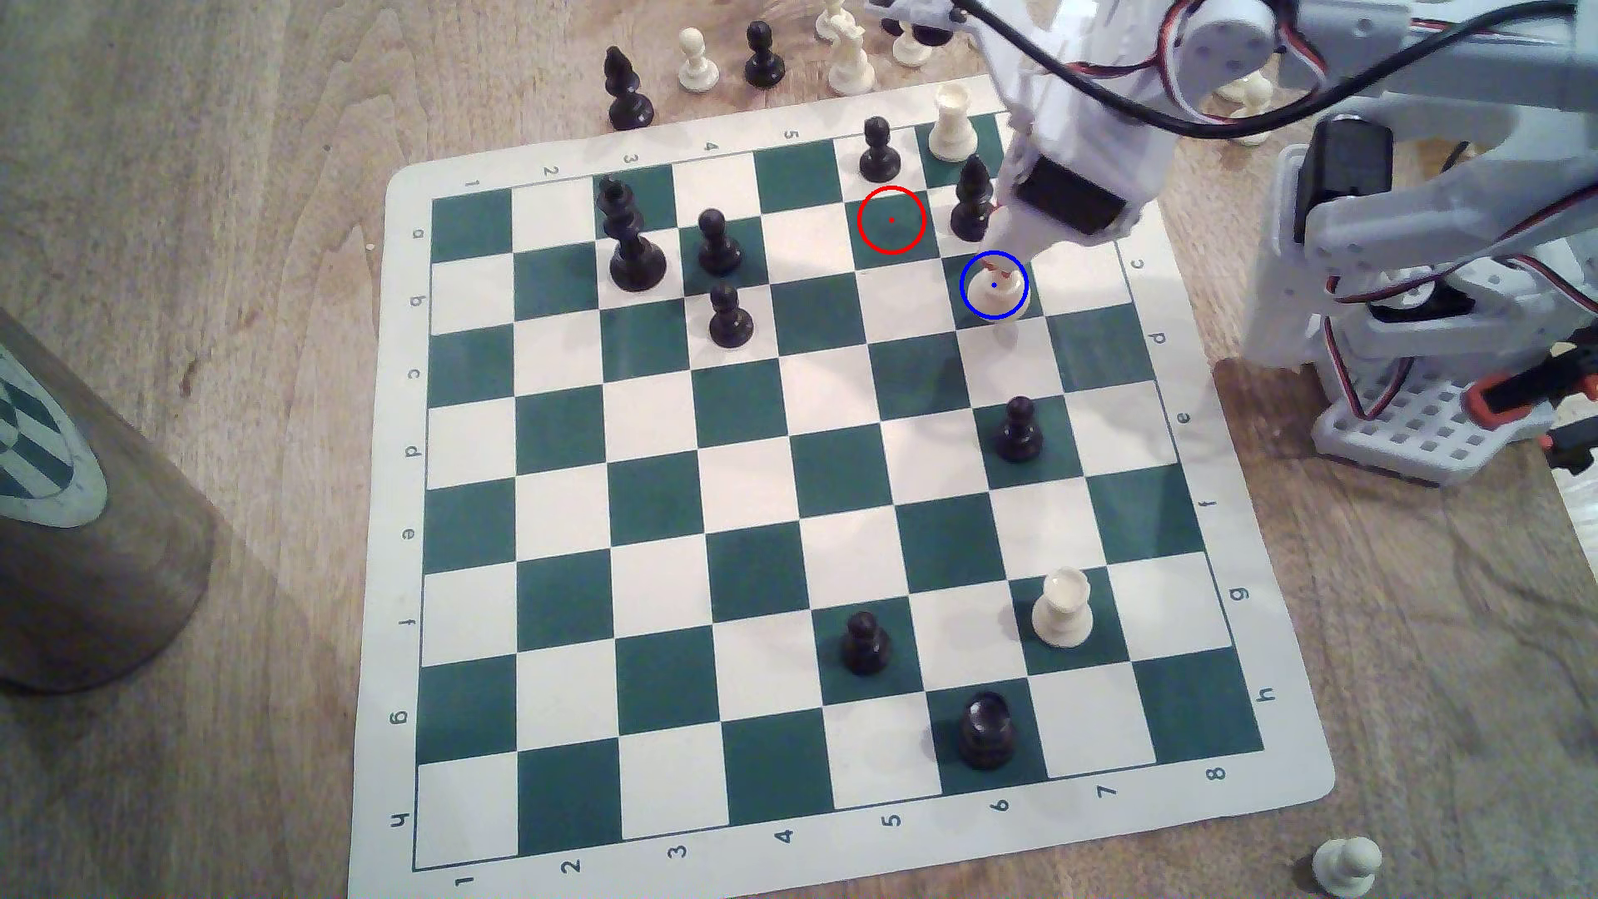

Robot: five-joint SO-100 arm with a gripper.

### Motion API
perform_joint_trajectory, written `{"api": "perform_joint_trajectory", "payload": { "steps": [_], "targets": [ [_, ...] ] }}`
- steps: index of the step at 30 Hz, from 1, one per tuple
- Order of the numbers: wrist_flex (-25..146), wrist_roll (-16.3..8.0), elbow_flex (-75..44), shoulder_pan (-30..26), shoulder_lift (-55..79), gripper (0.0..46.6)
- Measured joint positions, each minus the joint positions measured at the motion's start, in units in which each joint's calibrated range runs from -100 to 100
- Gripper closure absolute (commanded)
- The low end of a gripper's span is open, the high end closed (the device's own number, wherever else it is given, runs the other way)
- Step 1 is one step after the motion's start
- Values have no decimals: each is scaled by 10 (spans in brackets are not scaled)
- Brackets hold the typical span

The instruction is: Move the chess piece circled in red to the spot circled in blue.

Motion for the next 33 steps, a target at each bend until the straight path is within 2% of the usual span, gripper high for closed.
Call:
{"api": "perform_joint_trajectory", "payload": {
  "steps": [10,25,29,30,33],
  "targets": [
    [-37,11,0,24,44,457],
    [-60,17,0,32,65,452],
    [-60,19,0,32,71,418],
    [-60,19,0,32,72,362],
    [-61,21,0,35,72,314]
  ]
}}
